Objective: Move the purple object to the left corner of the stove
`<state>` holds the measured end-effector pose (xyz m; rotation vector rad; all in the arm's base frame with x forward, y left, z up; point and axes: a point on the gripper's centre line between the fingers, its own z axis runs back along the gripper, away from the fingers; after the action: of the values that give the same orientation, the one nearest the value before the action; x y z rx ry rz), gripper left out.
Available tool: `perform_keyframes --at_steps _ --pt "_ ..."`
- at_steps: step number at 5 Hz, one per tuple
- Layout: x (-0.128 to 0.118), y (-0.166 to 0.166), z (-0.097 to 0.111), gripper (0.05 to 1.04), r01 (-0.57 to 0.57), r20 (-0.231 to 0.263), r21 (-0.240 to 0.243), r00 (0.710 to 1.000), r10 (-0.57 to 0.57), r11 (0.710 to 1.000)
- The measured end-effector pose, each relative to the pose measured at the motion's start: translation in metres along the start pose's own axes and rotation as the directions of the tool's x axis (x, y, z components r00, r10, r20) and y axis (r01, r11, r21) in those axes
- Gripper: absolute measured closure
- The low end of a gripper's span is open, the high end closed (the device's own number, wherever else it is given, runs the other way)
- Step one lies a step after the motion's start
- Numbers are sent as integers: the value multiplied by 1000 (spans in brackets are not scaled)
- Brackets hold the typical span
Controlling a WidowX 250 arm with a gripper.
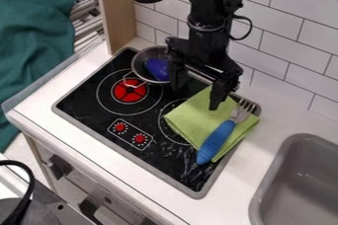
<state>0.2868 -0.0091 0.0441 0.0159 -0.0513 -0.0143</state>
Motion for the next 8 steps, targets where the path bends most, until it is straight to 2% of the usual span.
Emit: perform_keyframes --at_steps 1,2,3,4,5,6,7,8 --pt "-4 0 -9 73 -3 -34 -4 999 3 1000" --pt "8 16 -11 73 -54 -31 -21 998 54 998" --pt "23 40 -12 73 -152 -10 -48 988 152 987" --pt "34 70 -12 73 -261 25 -52 965 263 964" --pt "39 91 -18 73 -381 8 -44 924 382 923" --pt "42 101 -29 73 -514 -37 -2 857 514 857" --pt "48 102 -35 73 -630 -58 71 771 634 773" --pt "53 98 -40 73 -719 -43 103 687 725 688"
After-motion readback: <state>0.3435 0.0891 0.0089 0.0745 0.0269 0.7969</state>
